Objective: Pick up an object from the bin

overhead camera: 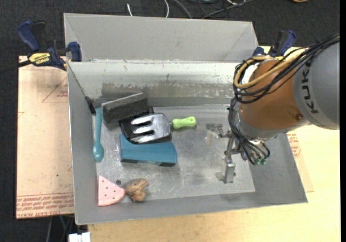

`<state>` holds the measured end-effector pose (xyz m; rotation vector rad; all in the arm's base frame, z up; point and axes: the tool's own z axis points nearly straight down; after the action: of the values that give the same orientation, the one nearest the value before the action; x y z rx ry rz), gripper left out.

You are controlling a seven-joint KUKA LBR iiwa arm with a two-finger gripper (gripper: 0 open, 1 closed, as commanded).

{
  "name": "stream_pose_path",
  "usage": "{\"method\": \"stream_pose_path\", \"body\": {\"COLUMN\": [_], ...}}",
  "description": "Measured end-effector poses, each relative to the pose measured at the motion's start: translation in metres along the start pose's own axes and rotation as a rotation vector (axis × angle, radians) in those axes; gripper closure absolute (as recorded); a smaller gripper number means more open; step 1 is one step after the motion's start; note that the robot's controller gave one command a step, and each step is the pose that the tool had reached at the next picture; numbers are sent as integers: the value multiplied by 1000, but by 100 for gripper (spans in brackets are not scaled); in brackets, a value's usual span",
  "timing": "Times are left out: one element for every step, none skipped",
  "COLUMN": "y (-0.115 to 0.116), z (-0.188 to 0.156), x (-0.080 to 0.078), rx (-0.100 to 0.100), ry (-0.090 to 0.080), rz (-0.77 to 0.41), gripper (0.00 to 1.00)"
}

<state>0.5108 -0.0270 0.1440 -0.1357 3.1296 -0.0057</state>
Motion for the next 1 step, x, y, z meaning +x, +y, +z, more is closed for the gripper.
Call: {"method": "stream_pose_path", "body": {"y": [50], "z": [-21], "x": [-78], "rx": [-3], "ry": [-3], "rz": [102], "gripper": [0]}}
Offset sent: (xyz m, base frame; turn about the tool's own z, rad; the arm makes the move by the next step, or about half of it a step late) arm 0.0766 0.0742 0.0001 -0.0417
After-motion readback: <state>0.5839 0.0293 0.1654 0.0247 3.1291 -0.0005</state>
